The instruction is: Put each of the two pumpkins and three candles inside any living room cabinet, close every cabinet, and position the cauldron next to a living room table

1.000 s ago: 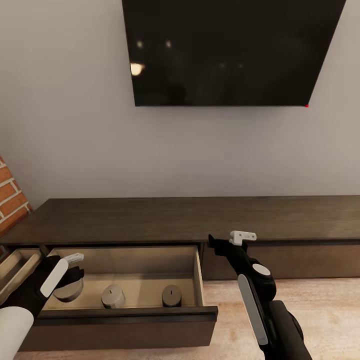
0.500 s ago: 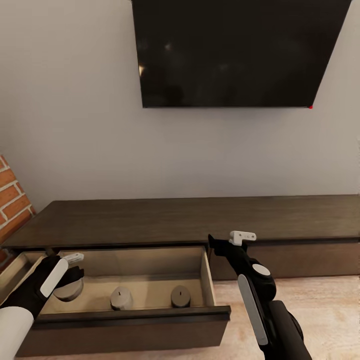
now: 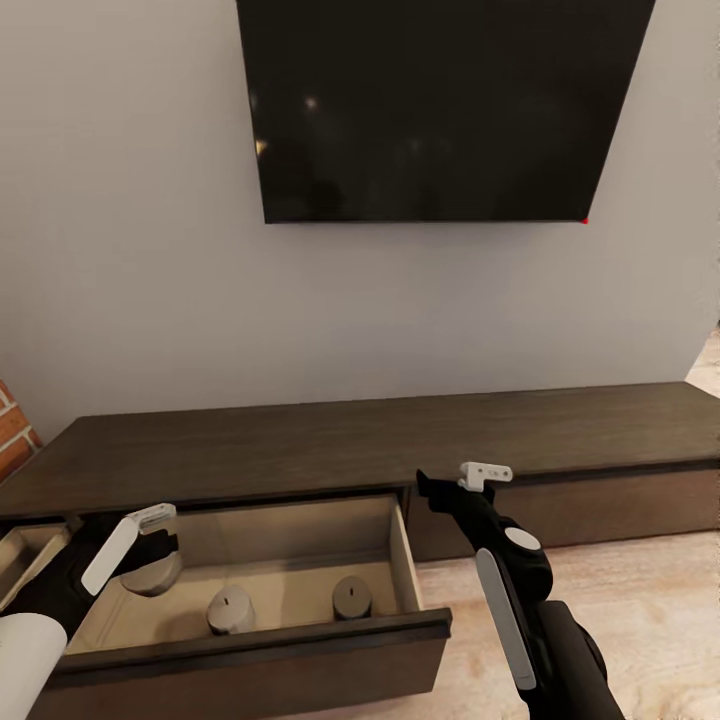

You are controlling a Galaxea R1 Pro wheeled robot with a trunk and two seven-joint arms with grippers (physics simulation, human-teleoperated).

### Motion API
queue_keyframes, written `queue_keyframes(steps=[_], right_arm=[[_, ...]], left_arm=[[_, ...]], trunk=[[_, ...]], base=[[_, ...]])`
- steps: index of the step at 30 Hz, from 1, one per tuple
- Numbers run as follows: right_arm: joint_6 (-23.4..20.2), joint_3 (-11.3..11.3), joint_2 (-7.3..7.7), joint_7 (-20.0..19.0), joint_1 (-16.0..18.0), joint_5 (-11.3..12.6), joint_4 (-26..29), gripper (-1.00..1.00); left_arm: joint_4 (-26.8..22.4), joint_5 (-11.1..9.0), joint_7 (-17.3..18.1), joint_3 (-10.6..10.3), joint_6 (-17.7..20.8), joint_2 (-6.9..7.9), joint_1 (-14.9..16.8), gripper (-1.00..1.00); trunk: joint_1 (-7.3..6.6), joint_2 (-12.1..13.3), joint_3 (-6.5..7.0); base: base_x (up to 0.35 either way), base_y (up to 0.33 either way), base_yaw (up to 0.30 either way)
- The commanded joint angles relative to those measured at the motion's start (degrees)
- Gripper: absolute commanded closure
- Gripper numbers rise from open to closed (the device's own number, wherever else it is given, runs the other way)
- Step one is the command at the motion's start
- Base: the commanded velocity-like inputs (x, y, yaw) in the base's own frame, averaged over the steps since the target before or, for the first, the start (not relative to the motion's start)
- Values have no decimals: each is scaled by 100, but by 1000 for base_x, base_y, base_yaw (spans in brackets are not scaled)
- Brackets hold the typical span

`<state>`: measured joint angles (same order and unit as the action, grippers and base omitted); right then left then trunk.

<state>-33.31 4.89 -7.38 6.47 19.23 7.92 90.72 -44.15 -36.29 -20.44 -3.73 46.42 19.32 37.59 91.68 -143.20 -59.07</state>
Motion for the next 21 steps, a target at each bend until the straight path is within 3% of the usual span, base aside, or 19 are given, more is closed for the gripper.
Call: queue_keyframes(steps=[1, 15, 21], right_arm=[[-47, 8, 0, 56, 7, 61, 7, -100], [-149, 14, 0, 56, 12, 61, 7, -100], [-144, 30, 0, 49, 2, 66, 7, -100]], left_arm=[[-6, -62, -51, -31, 5, 8, 3, 100], [-6, -61, -48, -39, 22, 10, 3, 100], [2, -54, -57, -39, 135, 7, 3, 100]], trunk=[[-1, -3, -4], [-1, -3, 19], [-1, -3, 20]], base=[[0, 63, -30], [4, 136, -45], [5, 34, -1]])
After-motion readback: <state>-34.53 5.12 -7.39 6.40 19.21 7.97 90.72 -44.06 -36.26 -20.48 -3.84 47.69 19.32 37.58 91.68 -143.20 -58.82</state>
